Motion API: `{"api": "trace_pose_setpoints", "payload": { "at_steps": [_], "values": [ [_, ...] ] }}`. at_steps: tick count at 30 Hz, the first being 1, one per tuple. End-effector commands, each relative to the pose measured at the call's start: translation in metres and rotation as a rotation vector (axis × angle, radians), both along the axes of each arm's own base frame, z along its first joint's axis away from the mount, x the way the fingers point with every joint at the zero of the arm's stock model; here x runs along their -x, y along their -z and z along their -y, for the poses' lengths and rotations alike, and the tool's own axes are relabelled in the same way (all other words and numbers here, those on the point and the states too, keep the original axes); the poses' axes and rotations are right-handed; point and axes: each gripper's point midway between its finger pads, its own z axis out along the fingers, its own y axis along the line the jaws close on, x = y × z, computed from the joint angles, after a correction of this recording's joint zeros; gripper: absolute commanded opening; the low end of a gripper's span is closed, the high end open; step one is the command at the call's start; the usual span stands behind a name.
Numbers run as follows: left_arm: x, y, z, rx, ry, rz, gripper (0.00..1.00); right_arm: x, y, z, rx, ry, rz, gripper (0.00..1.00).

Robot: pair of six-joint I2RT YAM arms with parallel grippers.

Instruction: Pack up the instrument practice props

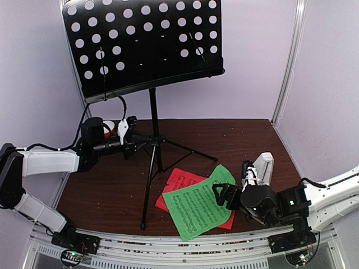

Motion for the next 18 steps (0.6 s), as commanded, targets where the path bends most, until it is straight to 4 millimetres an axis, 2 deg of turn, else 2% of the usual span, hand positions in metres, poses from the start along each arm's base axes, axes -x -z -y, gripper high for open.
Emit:
{"api": "trace_pose_setpoints", "payload": {
  "at_steps": [1, 3, 6, 11, 13, 18],
  "values": [
    [-0.0067, -0.0053, 0.0029, 0.004, 0.008, -0.005, 0.26, -0.0012, -0.0071, -0.0039, -0.018, 0.002, -0.001, 0.88],
    [-0.0075, -0.0041, 0.003, 0.005, 0.003, -0.013, 0.3, -0.0008, -0.0065, -0.0042, -0.018, -0.001, -0.004, 0.88],
    [-0.0095, -0.0036, 0.0014, 0.008, -0.011, -0.013, 0.41, -0.0003, -0.0063, -0.005, -0.021, -0.005, -0.008, 0.88],
    [-0.0103, -0.0027, 0.0016, 0.02, -0.017, -0.022, 0.44, 0.0001, -0.0064, -0.006, -0.022, -0.008, -0.008, 0.88],
    [-0.0106, -0.0024, 0.0023, 0.025, -0.012, -0.029, 0.42, -0.0001, -0.0069, -0.0064, -0.022, -0.009, -0.007, 0.88],
    [-0.0121, -0.0016, 0.0044, 0.036, -0.009, -0.056, 0.26, -0.0002, -0.0068, -0.0071, -0.023, -0.009, -0.009, 0.88]
  ]
}}
